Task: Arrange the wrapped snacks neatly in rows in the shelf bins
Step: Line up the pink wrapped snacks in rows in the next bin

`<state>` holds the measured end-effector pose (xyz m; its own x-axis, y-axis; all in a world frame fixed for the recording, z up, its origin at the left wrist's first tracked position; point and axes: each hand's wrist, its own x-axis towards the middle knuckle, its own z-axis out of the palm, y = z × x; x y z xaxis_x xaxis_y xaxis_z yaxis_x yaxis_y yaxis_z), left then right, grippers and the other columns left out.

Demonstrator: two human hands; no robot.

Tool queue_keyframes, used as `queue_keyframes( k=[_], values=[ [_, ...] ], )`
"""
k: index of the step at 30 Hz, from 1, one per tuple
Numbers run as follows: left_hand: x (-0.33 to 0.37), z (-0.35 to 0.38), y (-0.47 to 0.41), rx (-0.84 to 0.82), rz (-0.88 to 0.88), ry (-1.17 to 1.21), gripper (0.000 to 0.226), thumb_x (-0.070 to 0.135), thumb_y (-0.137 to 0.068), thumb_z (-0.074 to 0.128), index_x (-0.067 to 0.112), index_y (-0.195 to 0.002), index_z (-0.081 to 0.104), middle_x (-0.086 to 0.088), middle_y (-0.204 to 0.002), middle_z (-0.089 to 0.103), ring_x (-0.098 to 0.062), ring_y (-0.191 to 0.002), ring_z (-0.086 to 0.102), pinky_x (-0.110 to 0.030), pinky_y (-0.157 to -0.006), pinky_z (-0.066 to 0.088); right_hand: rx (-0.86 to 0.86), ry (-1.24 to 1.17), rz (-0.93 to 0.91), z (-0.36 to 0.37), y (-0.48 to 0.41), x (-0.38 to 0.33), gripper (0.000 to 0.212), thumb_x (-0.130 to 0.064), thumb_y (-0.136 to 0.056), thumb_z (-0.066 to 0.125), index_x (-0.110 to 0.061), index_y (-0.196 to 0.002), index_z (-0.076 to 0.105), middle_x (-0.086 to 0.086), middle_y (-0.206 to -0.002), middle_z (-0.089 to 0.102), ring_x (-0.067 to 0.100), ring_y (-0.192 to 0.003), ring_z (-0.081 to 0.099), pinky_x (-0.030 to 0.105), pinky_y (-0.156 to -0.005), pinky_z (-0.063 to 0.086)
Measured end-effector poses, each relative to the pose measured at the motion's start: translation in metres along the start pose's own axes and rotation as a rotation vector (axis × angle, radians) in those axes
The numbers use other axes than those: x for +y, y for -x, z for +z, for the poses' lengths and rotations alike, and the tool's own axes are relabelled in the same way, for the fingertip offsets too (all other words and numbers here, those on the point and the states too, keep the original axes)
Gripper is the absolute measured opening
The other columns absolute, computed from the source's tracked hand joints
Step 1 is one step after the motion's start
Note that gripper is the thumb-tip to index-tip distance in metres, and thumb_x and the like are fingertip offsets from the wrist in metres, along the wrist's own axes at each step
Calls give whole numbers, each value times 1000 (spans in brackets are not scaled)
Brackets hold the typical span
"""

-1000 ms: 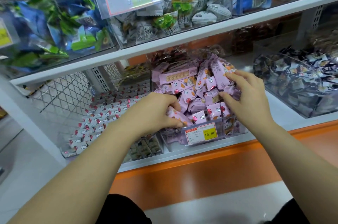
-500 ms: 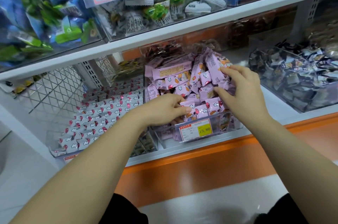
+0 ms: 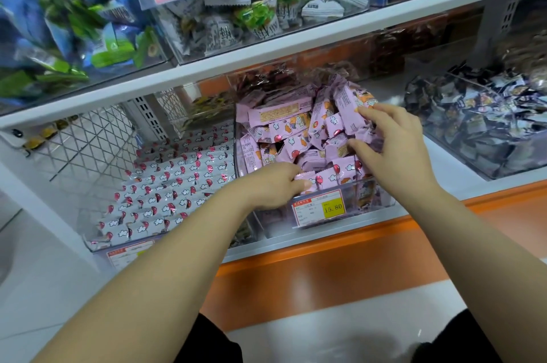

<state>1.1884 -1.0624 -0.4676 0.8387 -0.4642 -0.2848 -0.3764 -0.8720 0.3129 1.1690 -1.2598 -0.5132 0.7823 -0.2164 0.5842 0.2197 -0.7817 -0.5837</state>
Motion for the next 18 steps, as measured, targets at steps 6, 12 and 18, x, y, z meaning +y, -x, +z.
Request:
queue_keyframes(
  k=[6,12,18],
  values=[
    [-3,1,-1,-14,16,-49,41,38,-100,43,9,-129,51,-10,-126,57,-16,-97,49,-25,-81,36,8,-3,-23,2,2,2,49,-24,-84,69,-17,-131,54,8,-133,48,27,-124,34,26,-98,28],
    [0,-6,9,-11,26,-9,44,40,-99,43,23,-140,43,-2,-137,52,-18,-119,51,-26,-96,39,83,-33,-40,0,0,2,38,-17,-88,64,-14,-126,60,8,-126,56,30,-120,41,23,-96,27],
    [5,-28,22,258,34,37,29,30,-98,48,24,-125,58,6,-110,66,-11,-94,62,-24,-81,47,140,-110,-23,-1,0,0,31,-14,-85,67,-13,-116,66,6,-117,64,29,-114,50,12,-92,25]
  ],
)
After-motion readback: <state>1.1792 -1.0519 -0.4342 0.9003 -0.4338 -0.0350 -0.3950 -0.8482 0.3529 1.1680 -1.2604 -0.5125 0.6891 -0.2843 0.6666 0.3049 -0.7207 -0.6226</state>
